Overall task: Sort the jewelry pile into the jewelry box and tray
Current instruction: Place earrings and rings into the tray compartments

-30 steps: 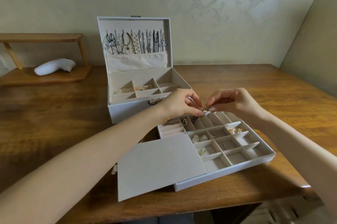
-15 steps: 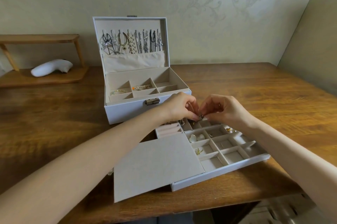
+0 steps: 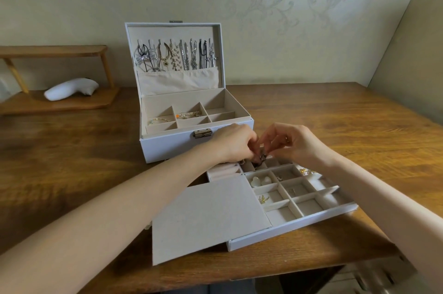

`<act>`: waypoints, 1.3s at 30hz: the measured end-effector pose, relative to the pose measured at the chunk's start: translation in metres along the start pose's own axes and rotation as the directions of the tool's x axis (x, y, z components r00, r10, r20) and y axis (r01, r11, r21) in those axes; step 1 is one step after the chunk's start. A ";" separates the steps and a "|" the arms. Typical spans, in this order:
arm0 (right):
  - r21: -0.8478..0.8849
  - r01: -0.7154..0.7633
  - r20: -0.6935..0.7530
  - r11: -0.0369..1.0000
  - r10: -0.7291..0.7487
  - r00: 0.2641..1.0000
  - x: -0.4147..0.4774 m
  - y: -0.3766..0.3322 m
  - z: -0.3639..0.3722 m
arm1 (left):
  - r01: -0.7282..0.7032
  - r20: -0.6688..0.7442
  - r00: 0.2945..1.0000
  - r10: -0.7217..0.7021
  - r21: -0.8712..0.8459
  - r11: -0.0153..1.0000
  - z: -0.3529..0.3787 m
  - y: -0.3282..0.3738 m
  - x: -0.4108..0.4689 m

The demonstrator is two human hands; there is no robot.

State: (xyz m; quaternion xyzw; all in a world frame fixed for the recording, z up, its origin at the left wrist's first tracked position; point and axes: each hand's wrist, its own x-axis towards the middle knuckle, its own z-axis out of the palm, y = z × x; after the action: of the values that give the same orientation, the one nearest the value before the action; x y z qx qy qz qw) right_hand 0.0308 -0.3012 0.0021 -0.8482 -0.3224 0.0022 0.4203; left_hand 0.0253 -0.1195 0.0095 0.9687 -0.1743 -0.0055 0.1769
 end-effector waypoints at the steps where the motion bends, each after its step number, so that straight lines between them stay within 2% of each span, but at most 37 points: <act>1: 0.001 -0.004 -0.004 1.000 0.004 1.000 0.000 0.001 0.000 | -0.002 -0.005 1.000 0.002 0.007 1.000 -0.001 0.000 0.000; 12: -0.056 0.025 -0.041 0.998 -0.027 0.999 0.000 0.003 0.006 | 0.096 0.025 0.995 -0.096 -0.003 0.995 0.000 0.002 0.002; 26: -0.142 0.058 -0.008 0.988 -0.060 0.998 -0.001 0.002 0.005 | 0.083 0.057 0.995 -0.080 -0.045 0.996 -0.003 0.004 -0.003; 28: -0.171 0.069 -0.019 0.983 -0.073 0.997 -0.001 0.002 0.003 | 0.072 0.036 0.997 -0.070 -0.054 0.996 -0.006 0.005 -0.005; 31: -0.187 0.075 -0.070 0.980 -0.090 0.994 0.001 -0.001 -0.006 | 0.037 -0.073 0.996 -0.045 -0.104 0.994 -0.019 -0.002 -0.012; 36: -0.104 0.094 -0.122 0.990 -0.107 0.987 0.004 -0.017 -0.004 | -0.074 -0.214 0.977 0.025 -0.227 0.971 -0.044 -0.042 -0.053; 39: -0.051 0.116 -0.080 0.992 -0.120 0.990 0.011 -0.033 0.010 | -0.049 -0.241 0.970 -0.016 -0.258 0.965 -0.051 -0.073 -0.081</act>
State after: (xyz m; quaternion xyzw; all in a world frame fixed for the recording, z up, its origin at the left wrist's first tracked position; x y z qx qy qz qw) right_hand 0.0187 -0.2740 0.0220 -0.8366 -0.3542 -0.0653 0.4127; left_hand -0.0230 -0.0106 0.0279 0.9287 -0.1574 0.0907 0.3233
